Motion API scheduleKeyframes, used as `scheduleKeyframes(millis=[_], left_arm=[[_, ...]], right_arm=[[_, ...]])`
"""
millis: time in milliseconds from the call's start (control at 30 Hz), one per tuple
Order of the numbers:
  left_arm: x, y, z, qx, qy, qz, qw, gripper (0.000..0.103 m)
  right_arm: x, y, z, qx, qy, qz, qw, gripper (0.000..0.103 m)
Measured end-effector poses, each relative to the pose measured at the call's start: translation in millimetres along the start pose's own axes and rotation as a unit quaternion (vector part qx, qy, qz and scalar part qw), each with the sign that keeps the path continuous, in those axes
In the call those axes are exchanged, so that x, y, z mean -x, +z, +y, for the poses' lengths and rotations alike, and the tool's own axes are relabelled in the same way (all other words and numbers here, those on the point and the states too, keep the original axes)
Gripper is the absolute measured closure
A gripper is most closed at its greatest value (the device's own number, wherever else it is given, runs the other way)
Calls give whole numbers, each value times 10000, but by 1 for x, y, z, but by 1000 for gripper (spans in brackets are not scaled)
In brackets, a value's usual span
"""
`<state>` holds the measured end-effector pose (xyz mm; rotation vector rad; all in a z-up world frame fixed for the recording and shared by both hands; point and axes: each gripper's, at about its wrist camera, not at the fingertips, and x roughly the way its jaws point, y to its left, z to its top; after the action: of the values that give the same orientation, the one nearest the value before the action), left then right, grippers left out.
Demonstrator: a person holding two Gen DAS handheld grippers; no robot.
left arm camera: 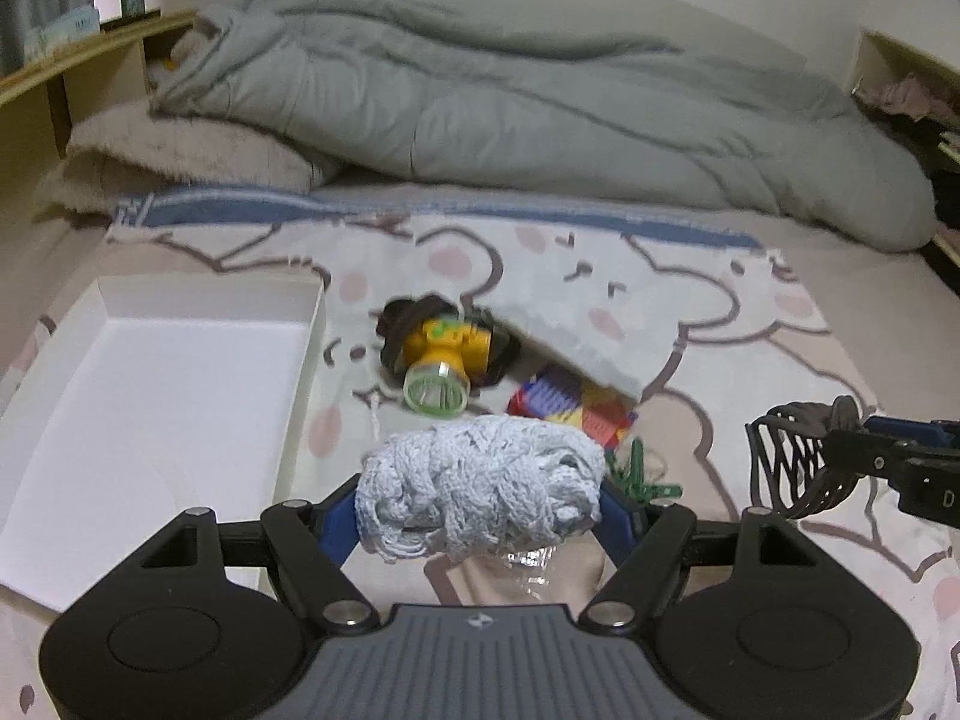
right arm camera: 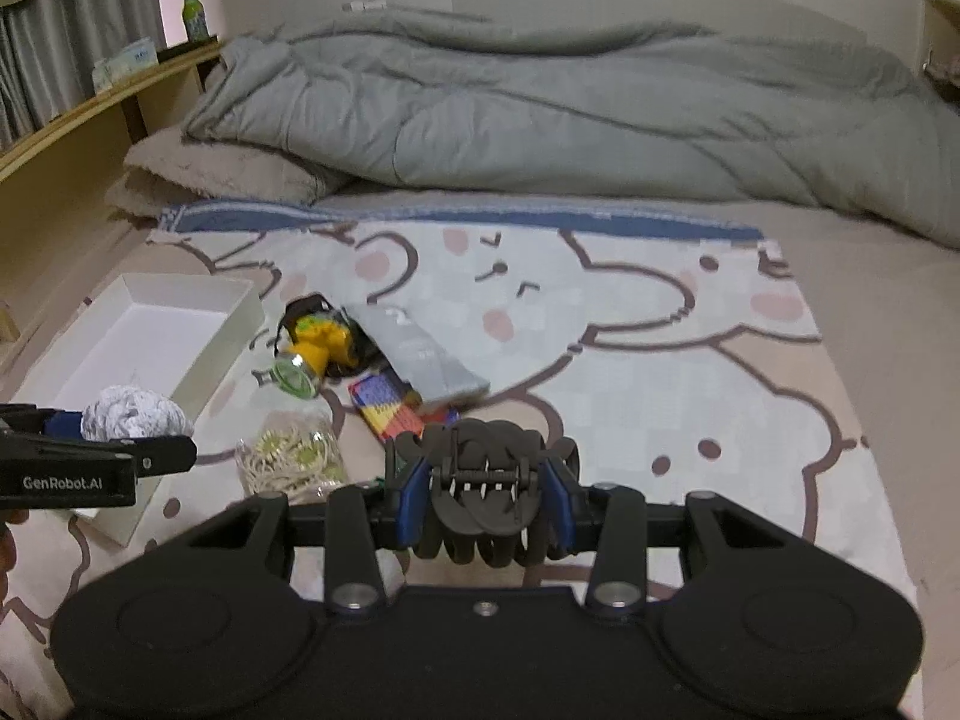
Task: Organize objects
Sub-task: 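Carry the white rope bundle with the left tool into the white tray and release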
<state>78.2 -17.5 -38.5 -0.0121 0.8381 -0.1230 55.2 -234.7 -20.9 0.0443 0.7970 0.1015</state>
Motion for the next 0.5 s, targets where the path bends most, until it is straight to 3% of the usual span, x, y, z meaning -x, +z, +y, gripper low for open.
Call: scheduleKeyframes(millis=[233, 500], left_arm=[[15, 4, 5, 74, -7, -290, 9996, 27], [28, 6, 21, 104, 198, -546, 9983, 27]], right_arm=[[18, 5, 5, -167, 40, -333, 9993, 61], [23, 10, 17, -200, 31, -432, 9989, 61]])
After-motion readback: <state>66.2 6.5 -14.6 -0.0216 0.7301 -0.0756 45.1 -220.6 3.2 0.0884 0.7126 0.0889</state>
